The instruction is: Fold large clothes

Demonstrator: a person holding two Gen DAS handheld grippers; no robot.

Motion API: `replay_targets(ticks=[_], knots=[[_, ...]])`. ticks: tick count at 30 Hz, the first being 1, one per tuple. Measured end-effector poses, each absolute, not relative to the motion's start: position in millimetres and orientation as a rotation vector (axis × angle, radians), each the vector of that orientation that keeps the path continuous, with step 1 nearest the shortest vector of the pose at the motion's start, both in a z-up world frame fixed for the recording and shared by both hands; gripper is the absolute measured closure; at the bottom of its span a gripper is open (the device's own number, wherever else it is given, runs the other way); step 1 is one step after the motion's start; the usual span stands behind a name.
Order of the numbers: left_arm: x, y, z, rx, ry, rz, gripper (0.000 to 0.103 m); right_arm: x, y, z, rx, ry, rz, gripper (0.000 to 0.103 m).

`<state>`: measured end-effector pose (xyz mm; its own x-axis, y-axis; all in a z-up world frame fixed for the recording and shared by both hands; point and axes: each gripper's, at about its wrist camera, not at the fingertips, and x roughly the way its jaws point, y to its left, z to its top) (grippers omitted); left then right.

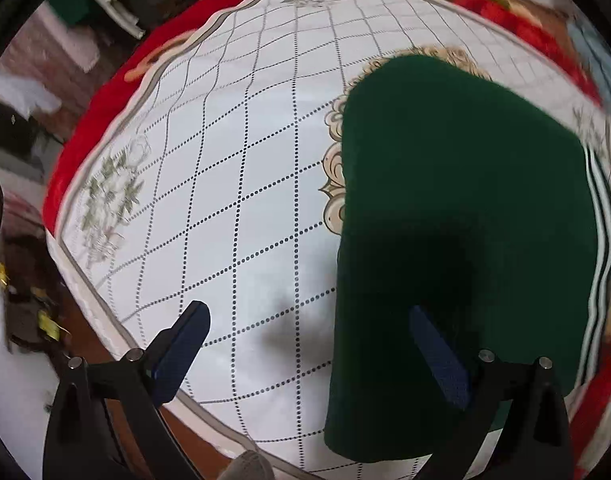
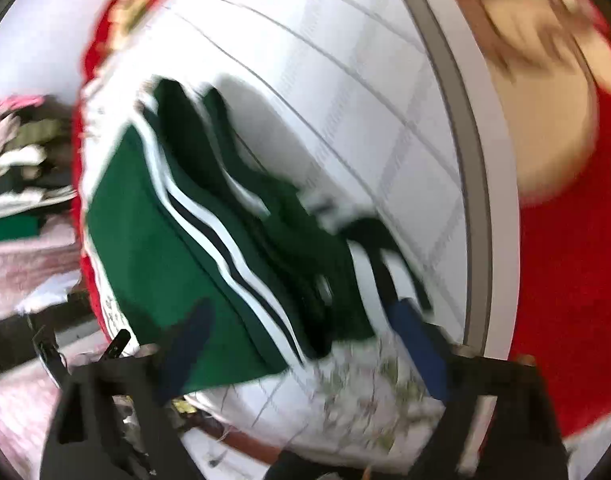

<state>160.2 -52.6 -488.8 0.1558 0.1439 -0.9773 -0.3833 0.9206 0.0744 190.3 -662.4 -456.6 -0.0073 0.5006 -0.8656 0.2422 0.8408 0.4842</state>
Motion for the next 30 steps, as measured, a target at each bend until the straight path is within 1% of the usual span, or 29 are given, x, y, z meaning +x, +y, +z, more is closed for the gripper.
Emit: replay_targets(ticks=[2,6,7,10,12,14,15,16,18,21,23,24,26,27,28,29,30], knots=[[164.2,-47.0,-494.4,-0.273,1.373,0.349,0.001,212.3,-659.6,-465.1,0.591,1.578,0.305,0.008],[175.7,-35.7,-505.9,-0.412,1.379,0.291,0.001,256.7,-619.7,-513.5,0.552,1.61,0.577,0.008],[178.2,-36.0,-506.2,-0.42,1.377,0.281,0.001,263.6,-608.7,-525.8,0.517,1.637,0.622,0.002],[184.8,-34.7,-507.9,-0.42,1.368,0.244,0.001,275.1,-589.1,-556.5,0.442,1.698,0.741,0.0],[188.0,-33.6,-511.7,-0.43,1.368,0.204,0.001,277.3,-590.8,-559.3,0.469,1.715,0.75,0.0],[191.9,-31.2,-520.8,-0.449,1.376,0.15,0.001,273.3,-596.2,-557.4,0.491,1.713,0.755,0.004],[193.2,-29.4,-523.5,-0.458,1.379,0.132,0.001,269.8,-599.9,-557.5,0.536,1.717,0.738,0.012],[194.6,-26.0,-527.7,-0.471,1.382,0.108,0.001,266.5,-603.2,-557.8,0.585,1.724,0.727,0.026],[198.0,-16.6,-532.3,-0.476,1.387,0.066,0.001,254.4,-608.7,-559.3,0.731,1.736,0.706,0.034],[206.4,1.6,-533.3,-0.468,1.387,-0.008,0.001,220.1,-612.6,-556.1,1.009,1.745,0.695,0.041],[212.6,11.5,-535.6,-0.465,1.399,-0.06,0.001,192.4,-606.4,-551.1,1.11,1.74,0.707,0.043],[219.3,17.4,-537.8,-0.47,1.405,-0.119,0.001,184.7,-605.0,-550.4,1.105,1.743,0.693,0.043],[226.7,20.6,-541.1,-0.476,1.408,-0.191,0.001,168.2,-602.3,-554.0,1.015,1.757,0.604,0.032],[232.1,21.0,-545.3,-0.484,1.408,-0.237,0.001,161.1,-603.5,-559.6,0.976,1.759,0.542,0.025],[237.8,20.1,-550.7,-0.492,1.415,-0.276,0.001,156.2,-604.3,-565.3,0.97,1.746,0.514,0.017],[241.3,18.2,-553.8,-0.504,1.418,-0.313,0.001,153.4,-605.0,-569.5,0.996,1.723,0.509,0.013],[244.9,16.2,-555.7,-0.515,1.417,-0.347,0.001,152.0,-604.9,-572.6,1.022,1.703,0.504,0.005]])
